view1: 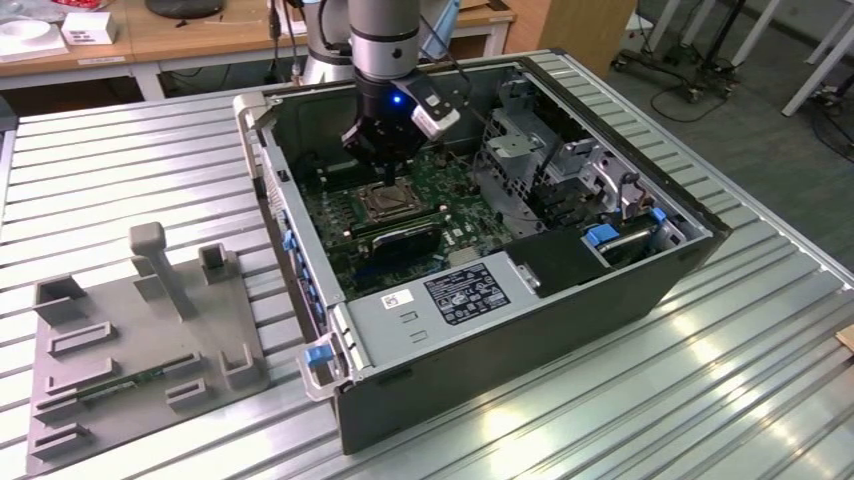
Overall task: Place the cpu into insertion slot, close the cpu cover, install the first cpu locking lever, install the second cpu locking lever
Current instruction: 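Install the second cpu locking lever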
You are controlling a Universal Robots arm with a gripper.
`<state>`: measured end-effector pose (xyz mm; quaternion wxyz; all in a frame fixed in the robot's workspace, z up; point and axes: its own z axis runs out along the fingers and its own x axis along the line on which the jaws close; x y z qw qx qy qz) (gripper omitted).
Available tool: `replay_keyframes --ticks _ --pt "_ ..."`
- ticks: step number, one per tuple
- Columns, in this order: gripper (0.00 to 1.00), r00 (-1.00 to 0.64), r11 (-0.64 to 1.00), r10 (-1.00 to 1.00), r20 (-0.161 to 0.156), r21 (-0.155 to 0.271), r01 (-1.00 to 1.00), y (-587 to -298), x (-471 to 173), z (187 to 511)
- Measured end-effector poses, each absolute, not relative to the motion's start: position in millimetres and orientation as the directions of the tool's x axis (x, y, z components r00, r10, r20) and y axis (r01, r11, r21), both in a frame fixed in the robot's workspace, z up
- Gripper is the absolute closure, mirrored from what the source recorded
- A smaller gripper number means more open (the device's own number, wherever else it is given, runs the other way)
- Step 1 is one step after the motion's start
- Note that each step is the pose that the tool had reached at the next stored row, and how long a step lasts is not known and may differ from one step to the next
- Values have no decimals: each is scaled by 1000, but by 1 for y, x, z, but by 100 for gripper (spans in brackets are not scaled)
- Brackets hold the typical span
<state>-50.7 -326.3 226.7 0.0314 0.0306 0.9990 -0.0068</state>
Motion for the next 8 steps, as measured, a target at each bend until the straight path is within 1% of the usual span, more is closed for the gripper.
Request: replay_keyframes --ticks 8 --pt "89 -996 998 61 -63 -11 61 -326 -51 230"
